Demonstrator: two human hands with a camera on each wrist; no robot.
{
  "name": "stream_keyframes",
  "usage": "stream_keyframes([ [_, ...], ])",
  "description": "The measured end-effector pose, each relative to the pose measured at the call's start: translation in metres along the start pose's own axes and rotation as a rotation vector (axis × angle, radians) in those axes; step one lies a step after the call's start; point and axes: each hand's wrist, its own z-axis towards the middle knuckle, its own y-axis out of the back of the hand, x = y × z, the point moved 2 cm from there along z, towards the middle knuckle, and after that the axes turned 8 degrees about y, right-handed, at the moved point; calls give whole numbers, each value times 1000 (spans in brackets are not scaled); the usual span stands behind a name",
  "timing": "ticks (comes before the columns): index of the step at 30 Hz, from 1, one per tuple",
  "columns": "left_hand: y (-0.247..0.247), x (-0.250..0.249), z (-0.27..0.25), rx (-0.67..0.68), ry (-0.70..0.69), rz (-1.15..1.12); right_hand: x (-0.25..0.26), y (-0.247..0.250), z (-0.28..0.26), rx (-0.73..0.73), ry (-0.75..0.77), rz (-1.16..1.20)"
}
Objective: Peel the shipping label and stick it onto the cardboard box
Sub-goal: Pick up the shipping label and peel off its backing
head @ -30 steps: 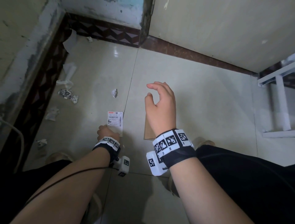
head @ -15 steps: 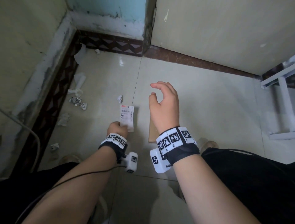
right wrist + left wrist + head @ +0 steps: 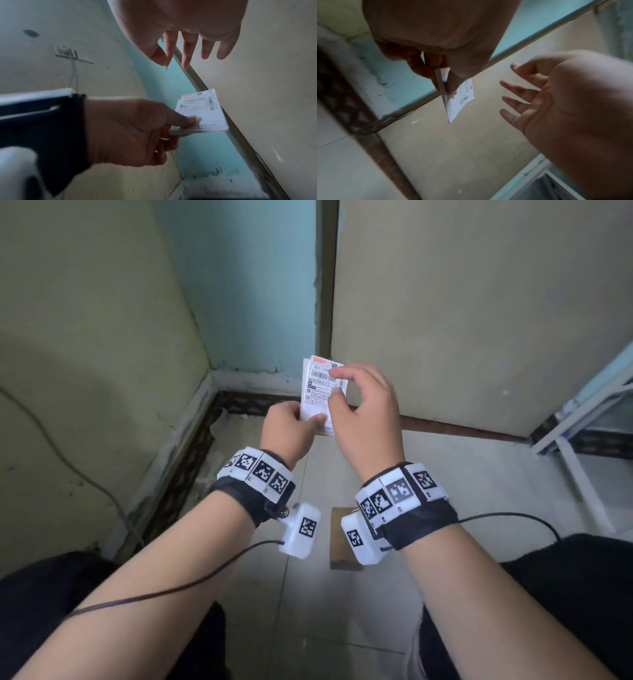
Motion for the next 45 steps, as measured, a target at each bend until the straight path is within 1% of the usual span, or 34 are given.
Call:
stream_keyframes([
  [2,15,-27,-13,22,-69,-23,20,15,14,17,52,-25],
  [4,25,-43,-28,65,-119,-36,34,29,19,79,78,-59],
  [6,31,-40,-39,115,-123,-42,37,39,15,159,116,-117],
  [8,36,-22,-52,144,-110,-81,32,45,3,224,136,-159],
  [11,36,1,-68,200,-60,-146,26,44,-9,341,70,-180],
  [14,31,0,-76,245,-70,-151,27,40,-13,426,17,-213],
  [17,32,-4,-72,267,-68,-236,28,43,-7,429,6,-250],
  [21,31,1,-67,272,-67,-248,20,45,-1,425,-43,-281],
  [27,28,9,-63,302,-83,-140,10,50,9,374,-96,-229],
  [30,27,15,-60,301,-79,-105,6,52,12,354,-119,-167],
  [33,26,16,-60,276,-80,-97,5,52,12,295,-138,-77],
  [35,26,16,-58,263,-79,-94,6,52,12,275,-125,-64],
  [37,26,18,-56,254,-73,-84,6,52,12,275,-114,-66],
  [42,25,17,-54,226,-58,-86,2,49,10,284,-153,-27],
  [45,26,13,-57,148,-80,-51,-1,45,9,299,-172,-20],
])
